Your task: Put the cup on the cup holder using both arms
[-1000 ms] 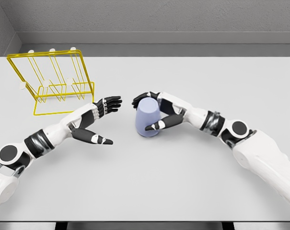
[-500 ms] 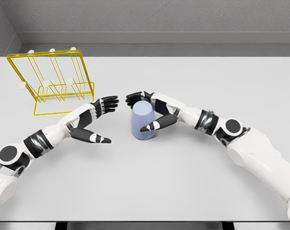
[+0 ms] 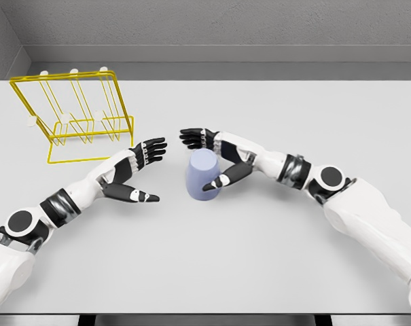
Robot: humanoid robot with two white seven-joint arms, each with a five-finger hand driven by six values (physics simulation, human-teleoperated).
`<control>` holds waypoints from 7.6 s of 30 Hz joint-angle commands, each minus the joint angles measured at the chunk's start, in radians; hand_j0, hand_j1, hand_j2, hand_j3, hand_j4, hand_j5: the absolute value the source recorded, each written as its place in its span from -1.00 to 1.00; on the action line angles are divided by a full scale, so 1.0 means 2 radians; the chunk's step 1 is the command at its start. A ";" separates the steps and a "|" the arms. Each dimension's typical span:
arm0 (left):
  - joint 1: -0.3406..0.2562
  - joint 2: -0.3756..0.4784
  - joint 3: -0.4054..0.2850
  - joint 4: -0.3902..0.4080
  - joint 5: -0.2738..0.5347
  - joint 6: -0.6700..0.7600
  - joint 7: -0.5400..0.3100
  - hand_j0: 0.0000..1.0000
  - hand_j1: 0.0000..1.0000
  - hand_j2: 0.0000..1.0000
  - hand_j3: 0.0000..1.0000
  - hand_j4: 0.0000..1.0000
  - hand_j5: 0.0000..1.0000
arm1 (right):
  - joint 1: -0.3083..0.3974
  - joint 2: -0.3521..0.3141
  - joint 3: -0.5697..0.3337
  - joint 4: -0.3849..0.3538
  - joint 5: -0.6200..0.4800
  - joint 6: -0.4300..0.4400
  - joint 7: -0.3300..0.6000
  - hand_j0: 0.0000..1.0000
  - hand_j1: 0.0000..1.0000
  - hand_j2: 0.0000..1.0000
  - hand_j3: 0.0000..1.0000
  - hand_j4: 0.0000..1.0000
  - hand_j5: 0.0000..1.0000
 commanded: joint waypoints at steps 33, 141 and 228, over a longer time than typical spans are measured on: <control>-0.013 -0.110 0.023 0.067 -0.049 -0.001 -0.001 1.00 1.00 1.00 1.00 1.00 1.00 | -0.097 -0.230 -0.053 0.007 0.236 -0.066 0.000 1.00 1.00 1.00 1.00 1.00 1.00; -0.021 -0.150 0.017 0.047 -0.105 -0.006 -0.018 -0.18 -0.18 -0.18 -0.18 -0.18 -0.18 | -0.104 -0.229 -0.065 0.040 0.236 -0.066 0.000 1.00 1.00 1.00 1.00 1.00 1.00; -0.070 0.098 0.135 -0.098 0.090 0.009 -0.018 -0.38 -0.38 -0.38 -0.38 -0.38 -0.38 | -0.105 -0.239 -0.064 0.027 0.240 -0.066 0.000 1.00 1.00 1.00 1.00 1.00 1.00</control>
